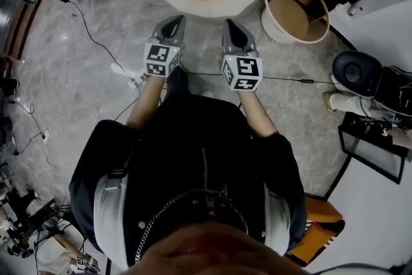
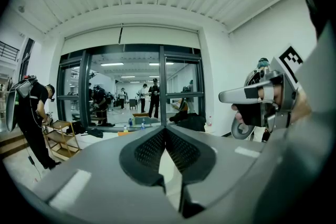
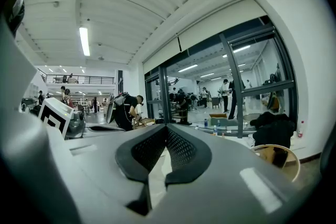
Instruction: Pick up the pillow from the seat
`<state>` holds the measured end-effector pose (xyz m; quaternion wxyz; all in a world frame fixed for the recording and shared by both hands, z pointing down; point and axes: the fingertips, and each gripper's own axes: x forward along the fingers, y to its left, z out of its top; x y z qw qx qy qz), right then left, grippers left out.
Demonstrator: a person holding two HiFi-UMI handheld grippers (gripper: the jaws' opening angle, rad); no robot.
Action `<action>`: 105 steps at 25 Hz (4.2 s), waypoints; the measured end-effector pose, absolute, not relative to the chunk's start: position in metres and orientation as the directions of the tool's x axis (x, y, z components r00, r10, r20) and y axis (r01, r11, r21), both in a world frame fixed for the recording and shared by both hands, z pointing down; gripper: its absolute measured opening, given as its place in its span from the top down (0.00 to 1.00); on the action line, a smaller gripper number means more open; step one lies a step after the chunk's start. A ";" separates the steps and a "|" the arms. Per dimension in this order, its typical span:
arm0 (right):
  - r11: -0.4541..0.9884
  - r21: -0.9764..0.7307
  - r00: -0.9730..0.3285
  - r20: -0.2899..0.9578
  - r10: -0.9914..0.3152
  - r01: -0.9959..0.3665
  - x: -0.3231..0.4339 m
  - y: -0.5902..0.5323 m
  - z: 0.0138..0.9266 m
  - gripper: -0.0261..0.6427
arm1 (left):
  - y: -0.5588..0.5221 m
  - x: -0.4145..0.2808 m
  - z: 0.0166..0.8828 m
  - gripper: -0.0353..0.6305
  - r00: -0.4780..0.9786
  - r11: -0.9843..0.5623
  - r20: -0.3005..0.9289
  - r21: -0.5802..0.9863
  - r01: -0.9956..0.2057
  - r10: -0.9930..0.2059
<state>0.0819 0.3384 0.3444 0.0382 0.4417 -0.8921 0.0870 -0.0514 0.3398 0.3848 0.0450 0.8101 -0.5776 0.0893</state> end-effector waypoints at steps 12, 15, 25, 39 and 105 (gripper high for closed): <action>0.600 -0.119 -0.612 0.138 -0.779 -0.791 0.092 0.356 0.351 0.96 | 0.357 -0.041 0.389 0.93 0.324 -0.336 0.183 -0.039 -0.941 -0.928; 0.599 -0.117 -0.610 0.137 -0.780 -0.792 0.093 0.354 0.348 0.96 | 0.355 -0.039 0.387 0.93 0.326 -0.338 0.183 -0.037 -0.940 -0.927; 0.594 -0.129 -0.608 0.135 -0.782 -0.794 0.101 0.351 0.346 0.96 | 0.352 -0.039 0.386 0.93 0.324 -0.337 0.193 -0.038 -0.941 -0.926; 0.568 -0.143 -0.585 0.162 -0.795 -0.811 0.102 0.306 0.352 0.96 | 0.305 -0.038 0.394 0.93 0.344 -0.355 0.213 -0.014 -0.935 -0.915; 0.653 -0.191 -0.675 0.320 -0.664 -0.733 0.005 -0.323 0.412 0.96 | -0.271 -0.180 0.445 0.93 0.165 -0.187 0.357 -0.030 -0.982 -0.920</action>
